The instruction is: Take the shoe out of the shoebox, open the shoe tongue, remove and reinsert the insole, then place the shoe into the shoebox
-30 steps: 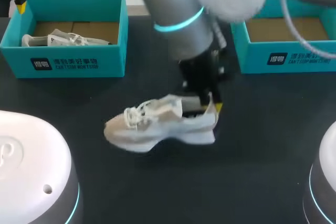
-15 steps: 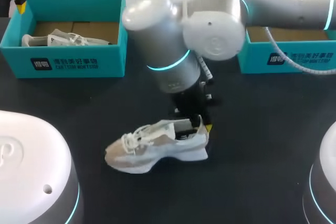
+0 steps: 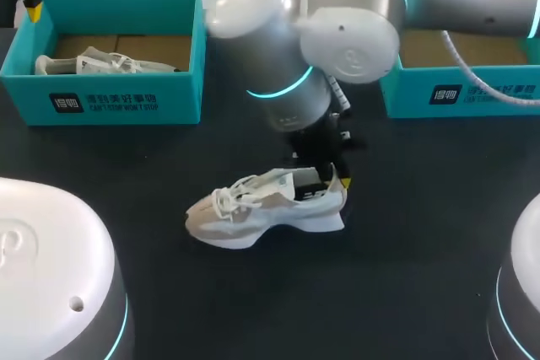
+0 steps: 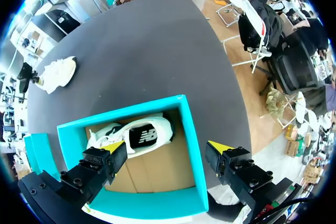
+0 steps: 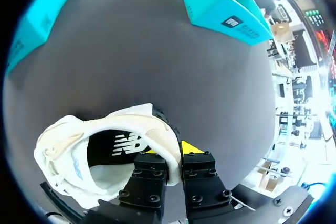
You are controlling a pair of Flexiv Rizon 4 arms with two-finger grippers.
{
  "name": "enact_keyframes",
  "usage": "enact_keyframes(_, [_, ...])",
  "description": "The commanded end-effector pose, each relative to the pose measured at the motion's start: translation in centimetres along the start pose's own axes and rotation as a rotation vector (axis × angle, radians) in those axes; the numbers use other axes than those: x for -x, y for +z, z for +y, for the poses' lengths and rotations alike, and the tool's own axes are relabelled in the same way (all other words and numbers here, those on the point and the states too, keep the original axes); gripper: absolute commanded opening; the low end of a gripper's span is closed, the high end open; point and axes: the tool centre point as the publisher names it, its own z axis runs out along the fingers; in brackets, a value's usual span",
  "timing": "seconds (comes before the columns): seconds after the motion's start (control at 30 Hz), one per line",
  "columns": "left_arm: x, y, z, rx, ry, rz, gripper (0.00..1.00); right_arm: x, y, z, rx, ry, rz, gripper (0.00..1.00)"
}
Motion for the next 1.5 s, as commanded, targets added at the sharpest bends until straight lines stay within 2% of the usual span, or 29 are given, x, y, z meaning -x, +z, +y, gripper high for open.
enact_keyframes(0.03, [-0.1, -0.1, 0.0, -0.002, 0.001, 0.001, 1.00, 0.7, 1.5, 0.1, -0.012, 0.922, 0.023, 0.00])
enact_keyframes(0.47, [-0.1, -0.1, 0.0, -0.002, 0.001, 0.001, 1.00, -0.3, 4.3, -0.3, -0.092, 1.015, 0.061, 0.00])
enact_keyframes(0.5, [-0.1, -0.1, 0.0, -0.002, 0.001, 0.001, 1.00, -0.4, 4.3, -0.3, -0.095, 1.018, 0.070, 0.23])
enact_keyframes(0.53, [-0.1, -0.1, 0.0, -0.002, 0.001, 0.001, 1.00, -0.4, 4.2, -0.4, -0.101, 1.017, 0.064, 1.00])
enact_keyframes(0.8, [-0.1, -0.1, 0.0, -0.002, 0.001, 0.001, 1.00, 0.9, 1.0, -1.1, -0.087, 0.962, 0.082, 1.00])
enact_keyframes(0.83, [-0.1, -0.1, 0.0, -0.002, 0.001, 0.001, 1.00, 1.2, 0.0, -1.2, -0.062, 0.938, 0.104, 1.00])
enact_keyframes(0.93, [-0.1, -0.1, 0.0, -0.002, 0.001, 0.001, 1.00, 1.8, -1.9, -1.5, -0.057, 0.870, 0.166, 1.00])
enact_keyframes(0.97, [-0.1, -0.1, 0.0, -0.002, 0.001, 0.001, 1.00, 2.1, -2.6, -1.6, -0.084, 0.818, 0.154, 1.00])
enact_keyframes(1.0, [-0.1, -0.1, 0.0, -0.002, 0.001, 0.001, 1.00, 2.3, -3.8, -1.5, -0.034, 0.717, 0.231, 1.00])
enact_keyframes(1.03, [-0.1, -0.1, 0.0, -0.002, 0.001, 0.001, 1.00, 2.5, -4.5, -1.5, -0.011, 0.644, 0.260, 1.00])
enact_keyframes(1.1, [-0.1, -0.1, 0.0, -0.002, 0.001, 0.001, 1.00, 2.6, -6.4, -1.3, 0.075, 0.405, 0.356, 1.00])
enact_keyframes(1.13, [-0.1, -0.1, 0.0, -0.002, 0.001, 0.001, 1.00, 2.7, -7.3, -1.4, 0.112, 0.260, 0.364, 1.00])
enact_keyframes(1.2, [-0.1, -0.1, 0.0, -0.002, 0.001, 0.001, 1.00, 2.8, -8.9, -1.6, 0.142, -0.018, 0.428, 1.00])
enact_keyframes(1.27, [-0.1, -0.1, 0.0, -0.002, 0.001, 0.001, 1.00, 2.9, -9.9, -1.9, 0.128, -0.282, 0.387, 1.00])
enact_keyframes(1.3, [-0.1, -0.1, 0.0, -0.002, 0.001, 0.001, 1.00, 3.0, -10.3, -2.1, 0.104, -0.413, 0.312, 1.00])
enact_keyframes(1.33, [-0.1, -0.1, 0.0, -0.002, 0.001, 0.001, 1.00, 3.2, -10.5, -2.1, 0.088, -0.467, 0.235, 1.00])
enact_keyframes(1.37, [-0.1, -0.1, 0.0, -0.002, 0.001, 0.001, 1.00, 3.7, -10.1, -2.0, 0.039, -0.545, 0.043, 1.00])
enact_keyframes(1.5, [-0.1, -0.1, 0.0, -0.002, 0.001, 0.001, 1.00, 3.7, -10.1, -2.0, 0.039, -0.545, 0.043, 1.00])
